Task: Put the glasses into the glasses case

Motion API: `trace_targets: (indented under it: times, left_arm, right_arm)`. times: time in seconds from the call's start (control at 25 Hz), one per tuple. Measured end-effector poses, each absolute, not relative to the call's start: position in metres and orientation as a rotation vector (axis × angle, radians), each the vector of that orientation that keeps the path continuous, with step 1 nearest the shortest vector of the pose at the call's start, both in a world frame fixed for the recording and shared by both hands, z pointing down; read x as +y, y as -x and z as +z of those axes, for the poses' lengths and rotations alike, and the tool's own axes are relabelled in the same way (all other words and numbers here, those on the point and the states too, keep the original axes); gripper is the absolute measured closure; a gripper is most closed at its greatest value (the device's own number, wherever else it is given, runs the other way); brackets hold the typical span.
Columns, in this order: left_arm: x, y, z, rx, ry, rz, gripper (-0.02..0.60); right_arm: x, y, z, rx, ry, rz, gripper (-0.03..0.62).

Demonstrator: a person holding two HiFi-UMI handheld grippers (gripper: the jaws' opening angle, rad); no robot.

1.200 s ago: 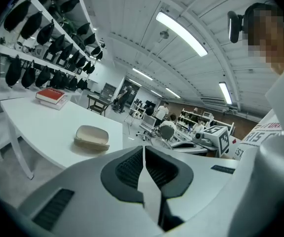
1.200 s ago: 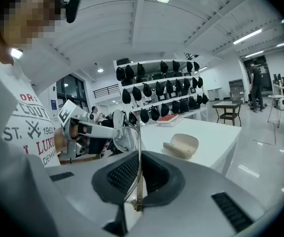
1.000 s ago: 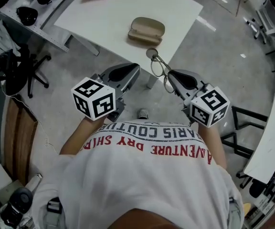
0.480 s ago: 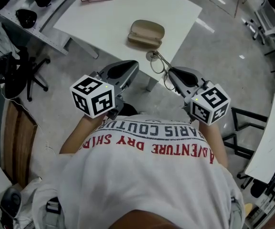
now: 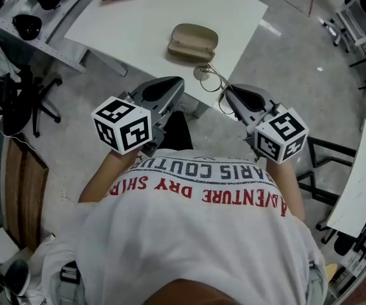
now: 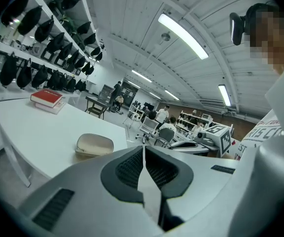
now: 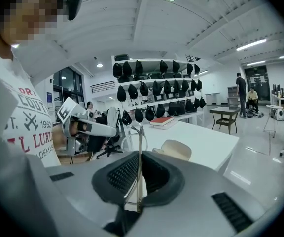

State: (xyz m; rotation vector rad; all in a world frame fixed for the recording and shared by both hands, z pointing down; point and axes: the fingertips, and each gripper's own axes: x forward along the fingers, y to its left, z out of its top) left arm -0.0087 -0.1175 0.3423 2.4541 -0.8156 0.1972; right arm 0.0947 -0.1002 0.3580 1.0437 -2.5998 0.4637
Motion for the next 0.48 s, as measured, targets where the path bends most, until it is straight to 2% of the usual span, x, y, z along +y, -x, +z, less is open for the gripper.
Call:
trace_targets:
  times: [0.48]
  left_arm:
    - [-0.182,0.013,0.355,-0.781,-2.425,0.241,0.545]
  right_arm:
    - [-0.163,-0.089,0.366,-2.566,-1.042,0.488,0.562]
